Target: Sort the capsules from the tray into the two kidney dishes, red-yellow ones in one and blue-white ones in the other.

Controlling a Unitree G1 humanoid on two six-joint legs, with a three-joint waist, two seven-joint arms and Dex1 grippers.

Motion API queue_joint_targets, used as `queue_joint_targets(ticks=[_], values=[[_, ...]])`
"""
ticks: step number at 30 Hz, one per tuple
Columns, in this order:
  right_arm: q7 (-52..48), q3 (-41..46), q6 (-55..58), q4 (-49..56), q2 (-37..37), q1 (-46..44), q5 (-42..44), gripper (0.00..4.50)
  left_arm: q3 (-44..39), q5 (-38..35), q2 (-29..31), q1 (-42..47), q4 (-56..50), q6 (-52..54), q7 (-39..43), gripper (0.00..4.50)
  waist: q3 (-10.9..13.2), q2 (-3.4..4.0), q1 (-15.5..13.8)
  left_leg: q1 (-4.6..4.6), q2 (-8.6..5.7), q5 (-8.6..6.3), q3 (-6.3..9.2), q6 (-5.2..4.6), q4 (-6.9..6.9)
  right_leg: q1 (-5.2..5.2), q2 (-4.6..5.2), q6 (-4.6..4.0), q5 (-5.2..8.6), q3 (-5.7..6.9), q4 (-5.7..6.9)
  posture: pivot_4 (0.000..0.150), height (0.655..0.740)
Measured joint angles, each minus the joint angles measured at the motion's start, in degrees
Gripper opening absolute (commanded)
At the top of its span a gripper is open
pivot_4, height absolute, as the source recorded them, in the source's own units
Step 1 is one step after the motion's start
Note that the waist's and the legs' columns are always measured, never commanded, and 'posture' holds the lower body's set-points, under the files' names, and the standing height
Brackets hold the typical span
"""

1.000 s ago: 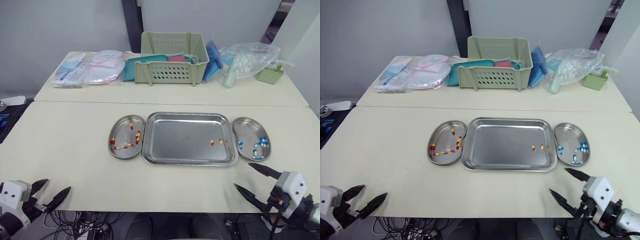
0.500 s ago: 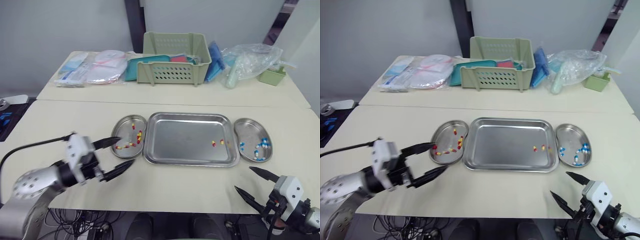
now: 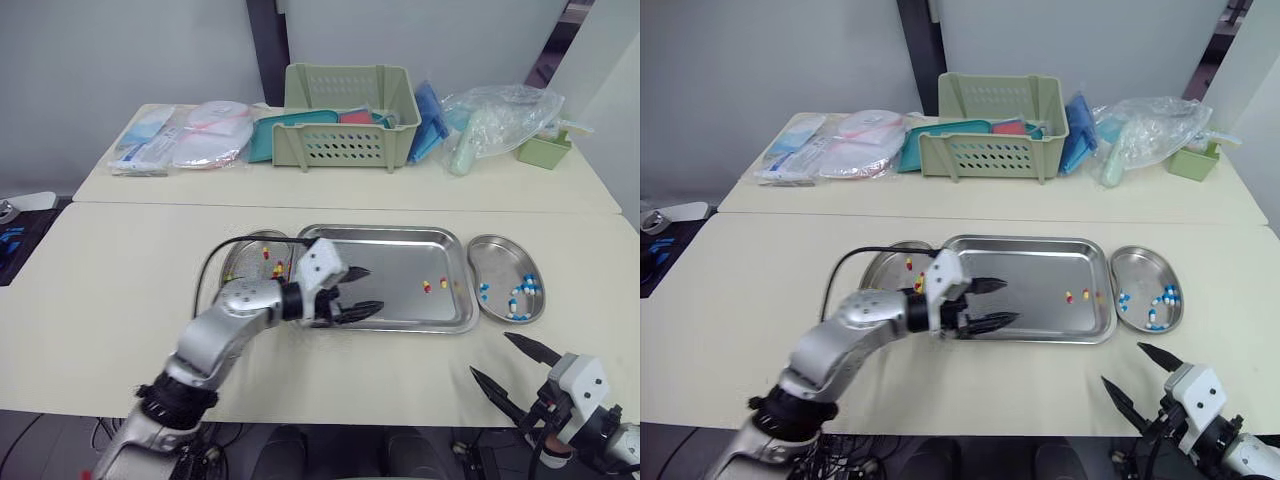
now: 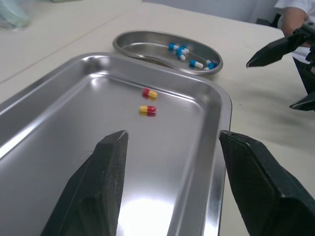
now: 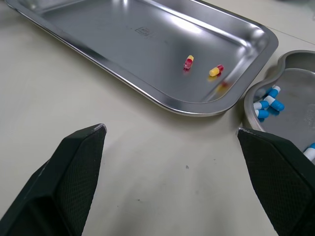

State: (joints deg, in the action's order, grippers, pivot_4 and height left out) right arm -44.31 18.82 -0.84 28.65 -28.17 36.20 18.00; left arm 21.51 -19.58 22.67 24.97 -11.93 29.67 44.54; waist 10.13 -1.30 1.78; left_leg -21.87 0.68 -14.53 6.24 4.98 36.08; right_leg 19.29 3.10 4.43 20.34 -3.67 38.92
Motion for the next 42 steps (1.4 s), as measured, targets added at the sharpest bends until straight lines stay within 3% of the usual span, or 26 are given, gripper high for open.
queue_joint_targets(ticks=[5,10,29,32,38,42], values=[[1.71,-1.10,0.43,1.75,0.71,0.54,-0.21,4.50,4.32,7.21,-9.57,7.08,13.45,-4.80,-2.12,3.04,0.00,0.00,-0.10,-0.03,-0.04,0.00,0.00,0.00,0.03,0.00,0.01,0.02,-0.01,0.00,-0.01,0.150,0.7390],[3.27,-2.03,1.31,3.14,1.25,1.33,-0.56,4.50,5.28,10.04,-15.72,10.32,21.98,-6.67,-2.84,3.04,-0.01,0.01,-0.07,-0.03,-0.04,0.00,0.00,0.00,0.03,0.00,0.01,0.02,-0.01,0.01,-0.01,0.150,0.7390],[5.96,-2.71,2.81,6.67,2.00,3.85,-0.97,4.50,4.88,18.74,-25.13,18.71,47.29,-18.95,-2.70,3.04,-0.01,0.02,-0.13,-0.04,-0.06,0.01,0.01,0.00,0.03,0.01,0.01,0.04,0.00,0.03,-0.01,0.150,0.7390],[6.11,-2.72,2.96,7.15,2.01,4.25,-0.97,4.50,4.80,19.38,-25.41,19.53,48.77,-19.87,-2.20,2.48,-0.02,0.02,-0.13,-0.04,-0.06,0.01,0.01,0.00,0.03,0.00,0.01,0.04,0.00,0.02,-0.01,0.150,0.7390],[6.75,-2.71,3.60,7.25,2.01,4.90,-0.97,4.50,3.86,20.00,-25.56,19.70,49.92,-20.76,-1.22,0.66,-0.02,0.03,-0.11,-0.03,-0.06,0.01,0.01,0.00,0.03,-0.01,0.01,0.04,0.00,0.02,0.00,0.150,0.7390],[6.99,-2.73,3.96,7.25,2.00,4.77,-0.97,4.50,3.35,20.49,-25.60,19.67,50.04,-21.13,-1.01,0.48,-0.02,0.03,-0.10,-0.03,-0.06,0.01,0.01,0.00,0.03,-0.01,0.01,0.04,0.00,0.02,0.00,0.150,0.7390]])
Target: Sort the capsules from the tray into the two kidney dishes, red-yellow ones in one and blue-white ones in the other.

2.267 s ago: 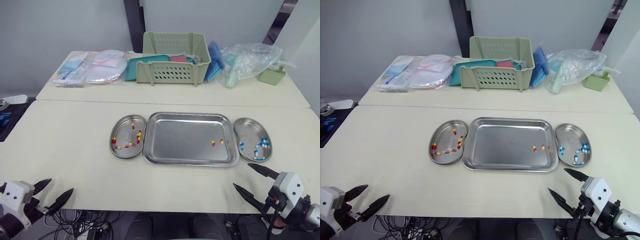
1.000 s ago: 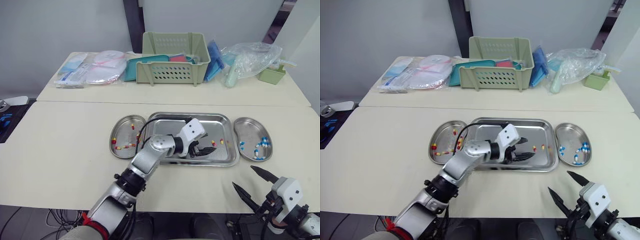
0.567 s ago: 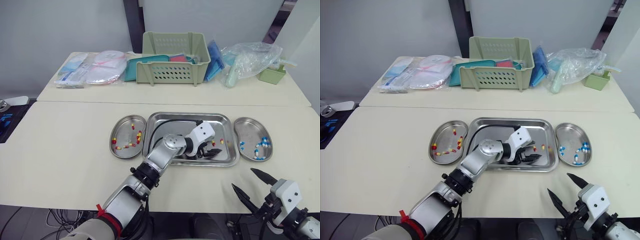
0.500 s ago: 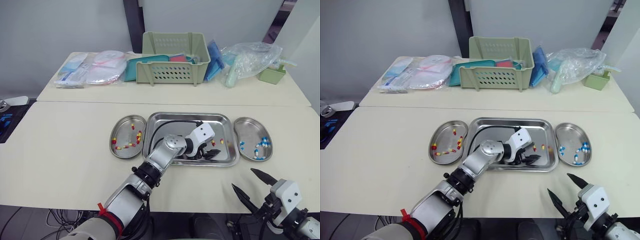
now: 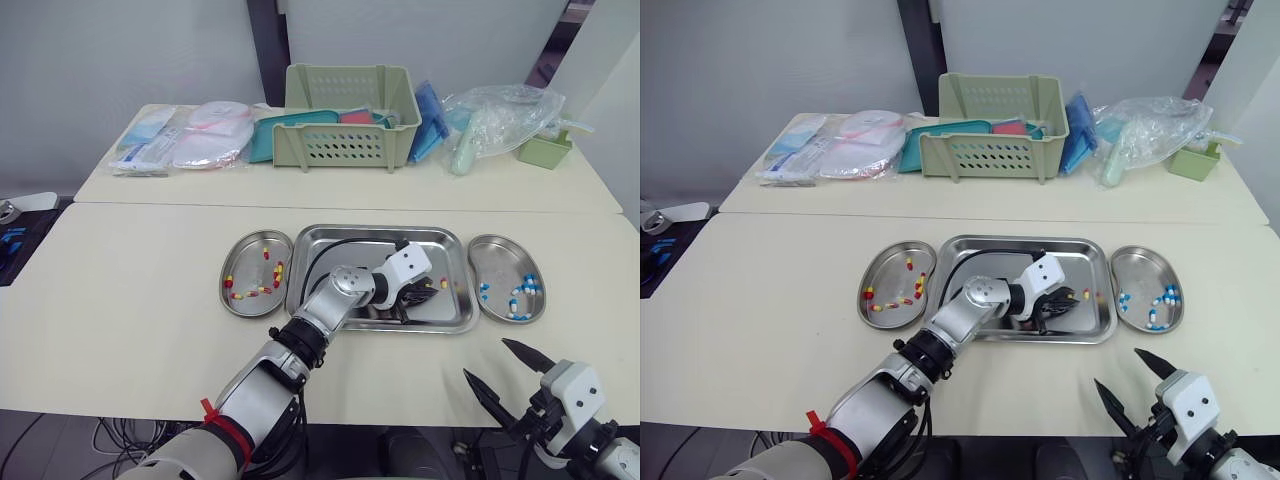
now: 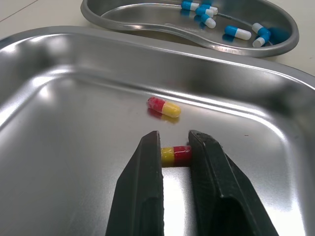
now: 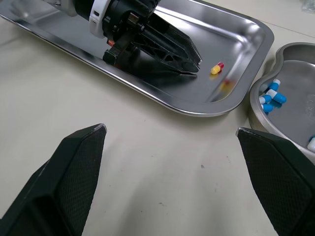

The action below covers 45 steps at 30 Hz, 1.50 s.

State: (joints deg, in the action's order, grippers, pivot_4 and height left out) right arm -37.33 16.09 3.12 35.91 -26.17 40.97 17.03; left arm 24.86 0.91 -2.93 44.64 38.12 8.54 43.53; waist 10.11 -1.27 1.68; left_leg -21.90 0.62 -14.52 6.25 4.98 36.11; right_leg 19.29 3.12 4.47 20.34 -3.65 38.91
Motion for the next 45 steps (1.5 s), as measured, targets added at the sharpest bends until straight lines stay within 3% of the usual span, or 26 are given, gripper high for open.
queue_joint_targets(ticks=[6,10,16,20,29,37,39,41,45], values=[[0.07,-0.36,0.22,0.01,-0.18,-1.31,-0.02,4.50,-0.77,-0.09,1.41,-1.88,-4.18,1.97,1.07,0.48,-0.01,0.03,0.12,0.00,0.01,0.00,0.00,0.00,-0.01,0.01,0.00,0.00,0.00,0.00,0.01,0.150,0.7390],[-0.09,-0.60,0.35,0.02,-0.68,-2.12,-0.11,4.50,-2.43,-1.36,5.15,-4.55,-14.77,6.62,2.35,0.48,-0.01,0.03,0.12,-0.01,0.02,0.01,0.01,0.01,0.00,0.02,0.00,0.00,0.00,0.00,0.03,0.150,0.7390],[-2.31,-2.10,0.25,-0.05,-4.34,-5.90,-0.55,4.50,-11.24,-7.70,17.82,-12.00,-43.44,21.65,3.43,0.48,-0.15,0.28,0.36,0.05,0.07,0.01,-0.01,0.02,-0.01,0.00,-0.01,0.00,0.00,-0.05,0.03,0.150,0.7390],[-5.82,-3.17,0.70,-0.06,-8.48,-9.80,0.20,4.50,-20.92,-11.22,27.21,-19.13,-53.03,31.52,2.15,0.48,-0.19,0.34,0.11,0.04,0.06,0.01,0.05,0.01,0.02,-0.01,0.00,0.00,0.00,0.01,0.04,0.150,0.7390],[-13.89,-11.84,6.46,-0.22,-14.64,-23.68,4.64,4.50,-33.47,-13.77,35.22,-30.55,-56.09,33.89,-2.25,0.48,-0.09,0.13,-0.03,0.01,0.06,0.01,0.11,0.00,0.03,-0.02,0.01,-0.01,0.00,0.06,0.02,0.150,0.7390],[-15.55,-16.47,8.96,-0.36,-14.71,-28.47,5.11,4.50,-35.95,-15.08,33.86,-35.22,-55.97,32.90,-7.74,0.48,-0.03,-0.01,-0.14,-0.02,0.07,0.00,0.14,0.00,0.04,0.00,0.01,-0.01,0.00,0.10,0.02,0.150,0.7390],[-15.56,-16.50,9.06,-0.36,-14.71,-28.47,5.10,4.50,-36.86,-15.82,33.52,-35.62,-55.91,32.74,-8.10,1.19,-0.03,-0.01,-0.12,-0.01,0.07,0.00,0.14,0.00,0.03,0.01,0.01,-0.01,0.00,0.10,0.03,0.150,0.7390],[-15.57,-16.72,9.10,-0.36,-14.71,-28.52,5.10,4.50,-38.01,-16.88,33.56,-35.97,-55.91,32.66,-8.08,1.49,-0.03,-0.01,-0.08,-0.01,0.07,0.00,0.13,0.00,0.03,0.01,0.01,-0.01,0.00,0.09,0.03,0.150,0.7390],[-15.58,-16.81,9.87,-0.37,-14.71,-29.13,5.10,4.50,-39.19,-19.00,34.34,-36.59,-56.03,32.80,-7.81,2.81,-0.03,-0.01,-0.06,-0.01,0.07,0.00,0.13,0.00,0.03,0.01,0.01,-0.01,0.00,0.09,0.03,0.150,0.7390]])
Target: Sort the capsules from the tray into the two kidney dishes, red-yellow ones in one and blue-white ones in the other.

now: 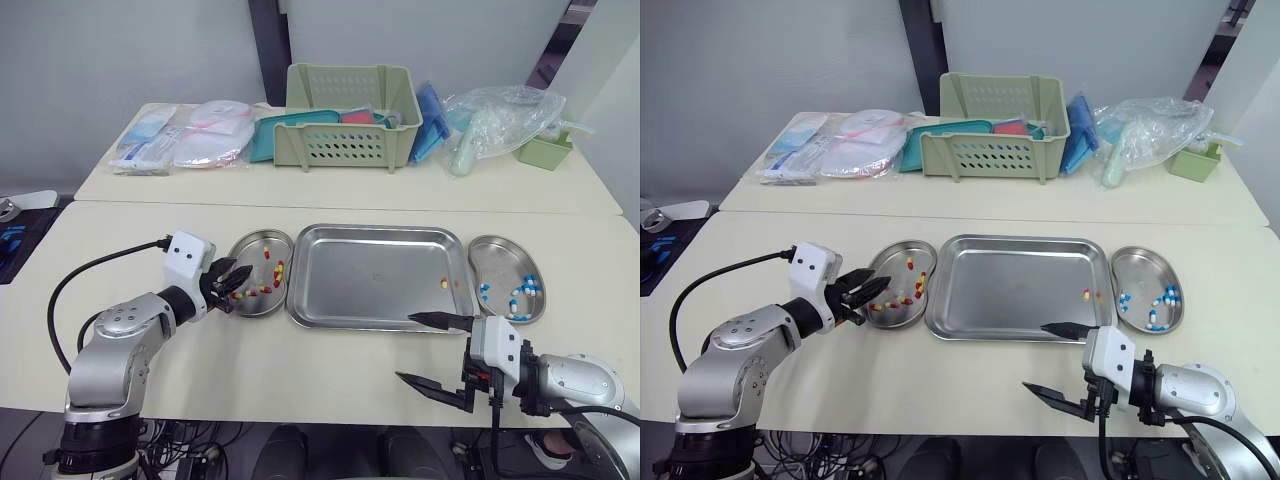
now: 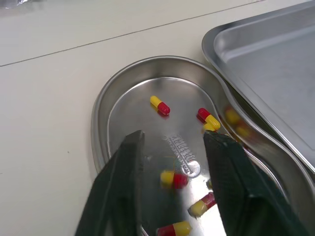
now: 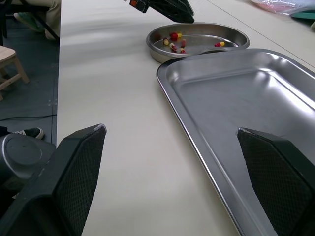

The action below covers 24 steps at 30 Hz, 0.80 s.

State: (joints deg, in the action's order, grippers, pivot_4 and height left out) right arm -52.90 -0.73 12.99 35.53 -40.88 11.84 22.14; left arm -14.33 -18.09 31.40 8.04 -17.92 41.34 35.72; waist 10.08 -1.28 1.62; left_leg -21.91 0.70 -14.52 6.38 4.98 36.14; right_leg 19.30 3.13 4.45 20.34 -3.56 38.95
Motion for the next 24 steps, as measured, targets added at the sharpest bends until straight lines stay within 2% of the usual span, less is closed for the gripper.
queue_joint_targets(ticks=[5,14,19,24], values=[[0.10,-0.04,0.66,0.00,0.01,-1.12,0.00,4.50,-1.94,-3.50,1.30,-1.17,-1.10,0.79,1.20,4.41,0.00,0.00,0.03,0.00,0.00,0.00,0.00,0.00,0.00,0.00,0.00,0.00,0.00,0.00,0.00,0.150,0.7390],[2.44,0.80,0.99,0.00,1.07,-0.27,-0.41,4.50,-6.69,-9.81,5.51,-5.06,-4.05,-0.71,5.68,4.41,0.01,0.00,0.16,0.00,0.03,0.00,-0.01,0.00,-0.03,0.03,-0.01,0.00,0.00,0.00,0.01,0.150,0.7390],[6.35,9.52,0.10,-0.01,2.04,4.66,-0.63,4.50,-15.38,-9.39,8.85,-10.74,1.14,-7.85,8.01,4.41,0.01,0.00,0.09,0.01,0.02,0.00,-0.04,0.00,-0.06,0.03,-0.01,-0.01,0.01,-0.02,-0.02,0.150,0.7390],[5.08,17.62,-2.97,-2.46,1.55,12.57,-0.78,4.50,-20.48,-7.64,8.93,-16.34,10.29,-14.43,8.73,4.41,0.00,-0.03,0.09,0.02,0.02,-0.01,-0.08,-0.01,-0.07,0.01,0.00,-0.01,0.01,-0.04,-0.03,0.150,0.7390]])
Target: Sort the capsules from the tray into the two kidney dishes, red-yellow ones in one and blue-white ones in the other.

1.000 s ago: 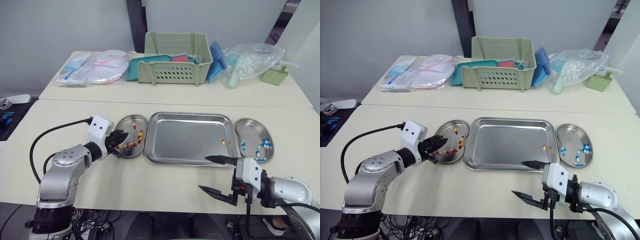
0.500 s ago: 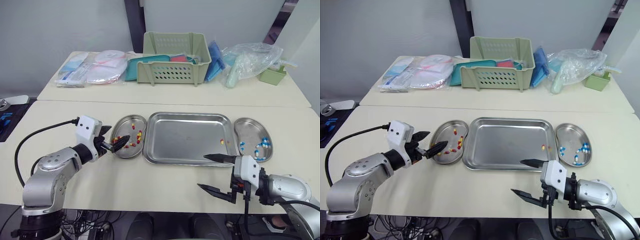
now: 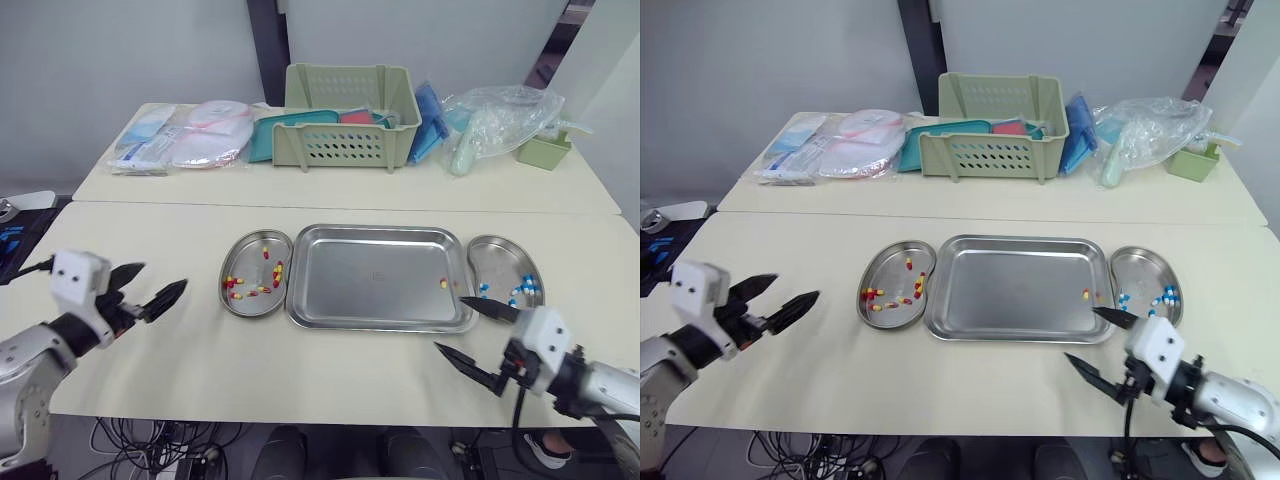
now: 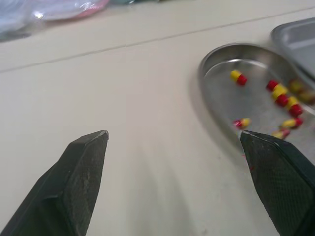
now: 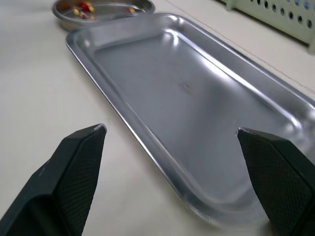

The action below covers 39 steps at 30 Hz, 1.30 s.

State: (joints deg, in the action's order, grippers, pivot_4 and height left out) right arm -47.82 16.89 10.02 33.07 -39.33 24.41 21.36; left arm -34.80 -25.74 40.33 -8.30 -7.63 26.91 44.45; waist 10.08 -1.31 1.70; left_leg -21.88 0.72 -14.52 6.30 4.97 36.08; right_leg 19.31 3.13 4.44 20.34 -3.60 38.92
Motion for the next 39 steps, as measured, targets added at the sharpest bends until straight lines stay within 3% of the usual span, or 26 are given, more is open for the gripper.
queue_joint_targets(ticks=[6,12,26,33,39], values=[[-3.01,10.59,-4.42,-9.08,-1.22,4.13,-0.43,4.50,-3.43,3.09,-0.34,-8.90,9.42,-7.99,-0.06,4.46,0.00,-0.04,0.20,0.05,0.02,-0.01,-0.07,-0.01,-0.05,0.00,0.00,-0.01,0.00,-0.06,0.00,0.150,0.7390],[-4.99,14.38,-4.42,-14.00,-2.29,4.01,0.64,4.50,-3.92,3.10,-2.31,-15.29,10.14,-11.55,-0.09,4.46,-0.06,-0.09,0.10,0.07,0.02,-0.01,-0.07,0.00,-0.04,-0.04,0.01,-0.01,0.01,-0.06,0.00,0.150,0.7390],[-7.33,14.15,-6.89,-17.00,-2.30,3.32,0.06,4.50,-4.62,1.89,-3.00,-17.53,9.24,-12.48,-1.77,4.46,-0.07,-0.09,0.11,0.07,0.02,-0.01,-0.09,0.00,-0.05,-0.03,0.00,-0.01,0.01,-0.07,-0.01,0.150,0.7390],[-5.82,11.62,-4.38,-8.78,1.63,6.63,1.97,4.50,-4.61,1.91,-2.98,-16.94,9.33,-12.37,-2.32,4.46,-0.08,-0.11,0.10,0.06,0.03,-0.01,-0.07,0.00,-0.05,-0.03,0.00,-0.01,0.01,-0.07,0.00,0.150,0.7390],[-1.46,3.24,-2.61,-2.32,5.84,5.71,1.31,4.50,-4.55,1.93,-2.64,-16.77,8.96,-12.45,-1.21,4.46,-0.12,-0.17,0.12,0.06,0.04,-0.01,-0.07,0.00,-0.05,-0.02,0.00,-0.02,0.01,-0.06,0.00,0.150,0.7390]])
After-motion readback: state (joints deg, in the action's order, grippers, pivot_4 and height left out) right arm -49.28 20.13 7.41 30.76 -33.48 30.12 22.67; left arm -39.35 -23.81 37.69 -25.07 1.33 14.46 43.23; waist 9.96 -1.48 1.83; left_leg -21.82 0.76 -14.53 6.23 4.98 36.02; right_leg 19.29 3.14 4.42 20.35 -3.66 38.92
